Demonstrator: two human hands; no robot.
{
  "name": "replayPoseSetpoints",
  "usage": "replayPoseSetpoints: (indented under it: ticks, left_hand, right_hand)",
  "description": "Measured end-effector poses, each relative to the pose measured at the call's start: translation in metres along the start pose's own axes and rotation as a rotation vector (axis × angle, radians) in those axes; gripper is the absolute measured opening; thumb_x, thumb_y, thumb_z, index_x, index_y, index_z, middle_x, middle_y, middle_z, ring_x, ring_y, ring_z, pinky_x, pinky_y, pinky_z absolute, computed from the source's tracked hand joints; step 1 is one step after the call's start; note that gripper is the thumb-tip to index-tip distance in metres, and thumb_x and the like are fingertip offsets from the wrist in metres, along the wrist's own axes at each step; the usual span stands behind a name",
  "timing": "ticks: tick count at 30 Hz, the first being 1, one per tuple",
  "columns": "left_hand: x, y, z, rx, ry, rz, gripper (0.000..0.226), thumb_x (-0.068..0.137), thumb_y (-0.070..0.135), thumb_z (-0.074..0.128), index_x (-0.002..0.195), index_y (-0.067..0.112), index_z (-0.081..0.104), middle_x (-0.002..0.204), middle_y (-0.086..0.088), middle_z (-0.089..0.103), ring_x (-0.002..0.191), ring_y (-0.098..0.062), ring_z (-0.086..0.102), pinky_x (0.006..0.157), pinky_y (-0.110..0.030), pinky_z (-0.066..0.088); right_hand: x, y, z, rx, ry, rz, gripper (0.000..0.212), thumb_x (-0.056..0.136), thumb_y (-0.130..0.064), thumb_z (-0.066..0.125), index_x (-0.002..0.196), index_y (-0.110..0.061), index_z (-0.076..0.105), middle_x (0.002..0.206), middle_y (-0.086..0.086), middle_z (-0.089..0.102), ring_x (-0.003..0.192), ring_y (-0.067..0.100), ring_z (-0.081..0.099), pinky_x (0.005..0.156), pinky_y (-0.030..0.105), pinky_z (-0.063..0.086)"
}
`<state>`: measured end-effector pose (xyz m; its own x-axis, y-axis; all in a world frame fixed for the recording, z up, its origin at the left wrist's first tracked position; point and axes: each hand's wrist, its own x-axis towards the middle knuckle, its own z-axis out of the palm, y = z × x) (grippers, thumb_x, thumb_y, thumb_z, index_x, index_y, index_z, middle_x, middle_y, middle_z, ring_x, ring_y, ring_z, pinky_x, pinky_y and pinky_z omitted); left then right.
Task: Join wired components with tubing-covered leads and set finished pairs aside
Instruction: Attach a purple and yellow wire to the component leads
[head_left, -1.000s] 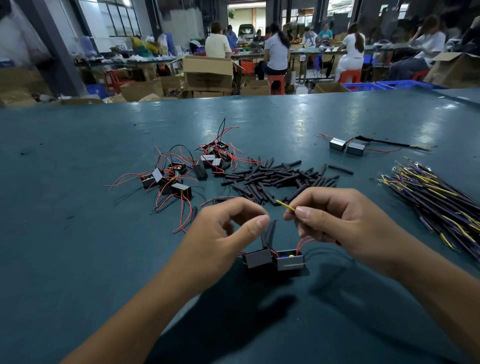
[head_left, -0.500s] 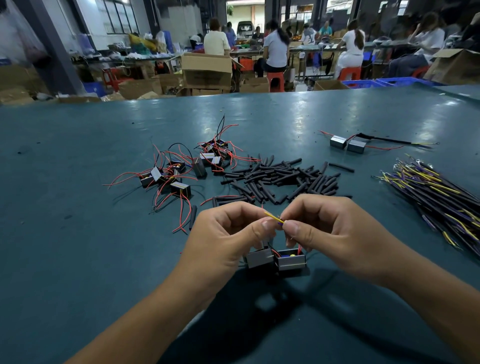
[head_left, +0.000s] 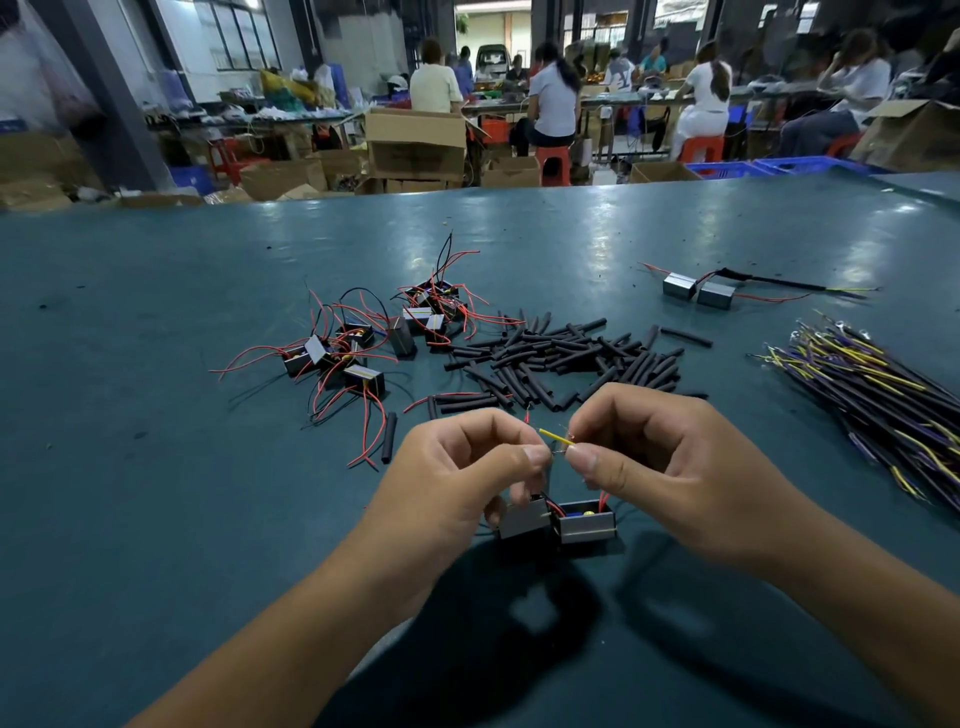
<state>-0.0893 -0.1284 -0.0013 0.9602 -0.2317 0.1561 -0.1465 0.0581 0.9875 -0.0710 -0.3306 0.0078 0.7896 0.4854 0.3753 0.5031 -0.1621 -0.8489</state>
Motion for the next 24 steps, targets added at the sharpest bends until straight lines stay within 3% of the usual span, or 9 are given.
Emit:
replayPoseSetpoints:
  ticks: [2,6,9,14,18,21,24]
  left_hand:
    - [0.001,-0.001,-0.003,0.006,0.016,0.031,0.01,0.079,0.029,0.068,0.077,0.019,0.07,0.069,-0.001,0.063,0.061,-0.013,0.051,0.052,-0.023,0.04]
    - [0.002,-0.003,-0.007,-0.007,-0.042,0.061,0.015,0.079,0.025,0.071,0.093,0.021,0.074,0.082,-0.001,0.069,0.068,-0.011,0.055,0.056,-0.025,0.041]
    - [0.002,-0.001,-0.012,0.13,-0.134,0.135,0.022,0.081,0.028,0.072,0.103,0.024,0.074,0.095,0.001,0.072,0.08,-0.011,0.058,0.063,-0.029,0.045]
    - [0.001,0.003,-0.017,0.363,-0.123,0.258,0.018,0.085,0.028,0.073,0.103,0.027,0.075,0.094,0.007,0.071,0.083,-0.014,0.061,0.067,-0.034,0.05]
    - [0.001,0.003,-0.016,0.557,-0.076,0.427,0.018,0.086,0.022,0.073,0.104,0.027,0.074,0.093,0.007,0.071,0.08,-0.016,0.063,0.063,-0.028,0.048]
    - [0.003,0.002,-0.016,0.673,-0.039,0.566,0.018,0.086,0.016,0.074,0.103,0.021,0.075,0.09,0.008,0.071,0.077,-0.011,0.063,0.06,-0.029,0.047]
    - [0.005,0.003,-0.016,0.712,-0.037,0.634,0.011,0.089,0.021,0.073,0.096,0.014,0.077,0.086,0.006,0.069,0.074,-0.004,0.059,0.066,-0.015,0.041]
  right_hand:
    - [0.0,-0.001,-0.001,-0.012,-0.023,-0.009,0.017,0.089,-0.04,0.066,0.088,-0.024,0.065,0.072,0.009,0.061,0.066,0.034,0.055,0.06,0.048,0.048]
    - [-0.002,-0.003,-0.003,-0.012,-0.08,-0.016,0.009,0.088,-0.03,0.07,0.09,-0.021,0.067,0.077,0.0,0.07,0.068,0.009,0.065,0.066,0.018,0.05]
    - [-0.003,-0.003,-0.004,-0.064,-0.077,-0.031,0.014,0.086,-0.033,0.07,0.093,-0.021,0.069,0.081,0.0,0.072,0.072,0.011,0.069,0.069,0.018,0.051]
    - [-0.003,-0.003,-0.006,-0.165,-0.075,-0.056,0.009,0.089,-0.031,0.071,0.096,-0.025,0.073,0.082,-0.003,0.072,0.071,0.011,0.067,0.067,0.02,0.051]
    - [-0.004,-0.002,-0.007,-0.184,-0.08,-0.051,0.008,0.092,-0.03,0.068,0.099,-0.028,0.072,0.083,-0.005,0.073,0.073,0.01,0.068,0.068,0.018,0.05]
    - [-0.004,-0.002,-0.007,-0.221,-0.082,-0.054,0.01,0.094,-0.032,0.062,0.096,-0.028,0.071,0.081,-0.006,0.072,0.071,0.013,0.066,0.063,0.024,0.051]
    - [-0.003,-0.003,-0.008,-0.204,-0.086,-0.046,0.007,0.095,-0.027,0.064,0.092,-0.025,0.07,0.08,-0.006,0.072,0.071,0.013,0.067,0.064,0.027,0.053]
